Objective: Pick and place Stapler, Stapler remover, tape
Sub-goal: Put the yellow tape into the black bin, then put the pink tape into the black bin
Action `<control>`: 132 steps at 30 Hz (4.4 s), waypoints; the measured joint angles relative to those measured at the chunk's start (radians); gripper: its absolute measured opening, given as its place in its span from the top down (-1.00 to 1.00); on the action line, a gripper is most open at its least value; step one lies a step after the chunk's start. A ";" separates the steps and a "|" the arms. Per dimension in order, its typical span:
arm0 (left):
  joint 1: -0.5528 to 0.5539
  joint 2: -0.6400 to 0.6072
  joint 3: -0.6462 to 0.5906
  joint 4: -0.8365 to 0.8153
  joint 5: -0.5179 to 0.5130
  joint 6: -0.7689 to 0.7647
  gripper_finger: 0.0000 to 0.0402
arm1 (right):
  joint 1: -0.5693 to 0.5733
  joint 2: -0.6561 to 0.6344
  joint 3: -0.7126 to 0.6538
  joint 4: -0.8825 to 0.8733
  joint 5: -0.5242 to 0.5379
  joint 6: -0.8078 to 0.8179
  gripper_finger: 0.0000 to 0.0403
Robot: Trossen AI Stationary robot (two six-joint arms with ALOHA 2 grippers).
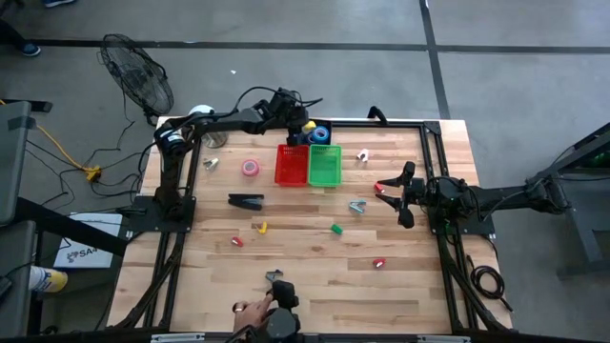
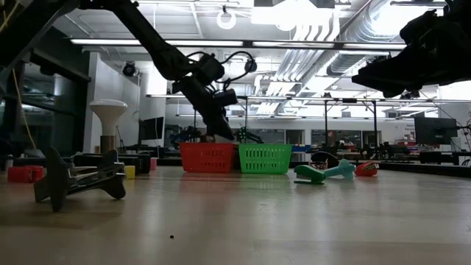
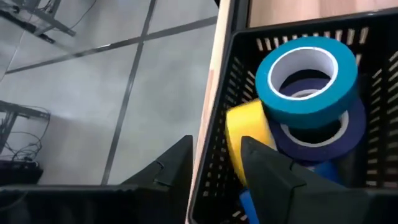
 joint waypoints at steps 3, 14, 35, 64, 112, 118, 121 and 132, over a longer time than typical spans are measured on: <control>-0.005 0.000 0.000 0.005 -0.002 -0.026 0.29 | 0.000 0.000 0.000 -0.001 0.000 0.000 0.08; -0.067 -0.065 0.000 -0.063 -0.253 -0.139 0.21 | 0.000 0.000 0.000 -0.001 0.000 0.000 0.08; -0.110 -0.251 -0.045 -0.985 -0.149 -0.666 0.21 | 0.000 0.000 0.000 -0.001 0.001 0.000 0.08; -0.111 -0.250 -0.229 -0.872 -0.091 -0.913 -0.37 | 0.000 0.000 0.000 -0.001 0.001 0.000 0.08; -0.112 -0.158 -0.090 -0.873 0.035 -0.885 0.83 | 0.000 0.000 0.000 0.000 0.000 0.000 0.08; -0.112 -0.159 0.070 -0.769 0.029 -0.793 0.83 | 0.000 0.000 0.000 0.000 0.001 0.000 0.08; -0.110 -0.160 0.112 -0.638 0.060 -0.752 0.83 | 0.000 0.000 0.000 0.000 0.000 0.000 0.08; -0.110 -0.128 0.124 -0.268 0.125 -0.877 0.83 | 0.000 0.000 0.000 0.000 0.001 0.000 0.08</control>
